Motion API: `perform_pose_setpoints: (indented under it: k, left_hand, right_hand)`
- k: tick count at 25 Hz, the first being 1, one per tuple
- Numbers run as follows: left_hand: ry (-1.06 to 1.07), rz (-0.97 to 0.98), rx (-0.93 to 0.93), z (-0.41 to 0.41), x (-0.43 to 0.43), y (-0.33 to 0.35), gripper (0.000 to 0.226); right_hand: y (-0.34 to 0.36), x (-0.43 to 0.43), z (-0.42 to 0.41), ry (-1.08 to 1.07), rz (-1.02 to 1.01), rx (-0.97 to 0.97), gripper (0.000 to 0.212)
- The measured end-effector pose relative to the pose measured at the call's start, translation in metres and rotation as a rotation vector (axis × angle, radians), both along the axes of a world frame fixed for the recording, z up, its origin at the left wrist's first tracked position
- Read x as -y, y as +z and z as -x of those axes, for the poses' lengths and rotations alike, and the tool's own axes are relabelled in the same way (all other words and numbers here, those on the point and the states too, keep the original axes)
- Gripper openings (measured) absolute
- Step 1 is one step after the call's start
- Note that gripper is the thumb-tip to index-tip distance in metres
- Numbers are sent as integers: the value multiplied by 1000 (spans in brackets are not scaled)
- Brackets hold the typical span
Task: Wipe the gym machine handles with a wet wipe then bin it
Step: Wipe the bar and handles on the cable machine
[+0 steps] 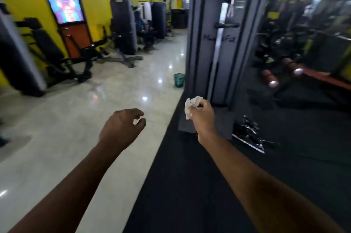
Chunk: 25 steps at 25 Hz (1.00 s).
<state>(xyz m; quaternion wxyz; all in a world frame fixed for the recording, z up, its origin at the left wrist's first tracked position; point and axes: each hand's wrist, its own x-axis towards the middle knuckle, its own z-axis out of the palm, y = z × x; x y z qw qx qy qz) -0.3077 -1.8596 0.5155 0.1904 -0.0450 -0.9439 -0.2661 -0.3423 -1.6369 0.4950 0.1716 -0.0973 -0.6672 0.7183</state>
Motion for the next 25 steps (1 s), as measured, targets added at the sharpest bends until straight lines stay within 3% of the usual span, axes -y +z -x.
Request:
perform_pose_setpoints:
  k: [7,10,15,19,23,25]
  left_hand:
    - [-288,7,-62,196,-113,15,27]
    - [-377,34,-115,283,-146,41,22]
    - [-477,11,-169,393,-206,72,23]
    - [-503,18,-180,491,-262,71,28]
    - [-436,-9,-279,591,-317,77,35]
    - [-390,4,-279,639,-347,85,38]
  right_hand:
    - [8,-111,121,-297,-45,-36,5]
    - [23,-139,188,-400,-82,-50,11]
    - [35,-170,298,-455,-235,-34,14]
    - [34,-209,392,-411,-218,-35,5]
    - [45,-265,492,-397,-259,-123,37]
    - [60,-293,545,-387,-270,-156,34]
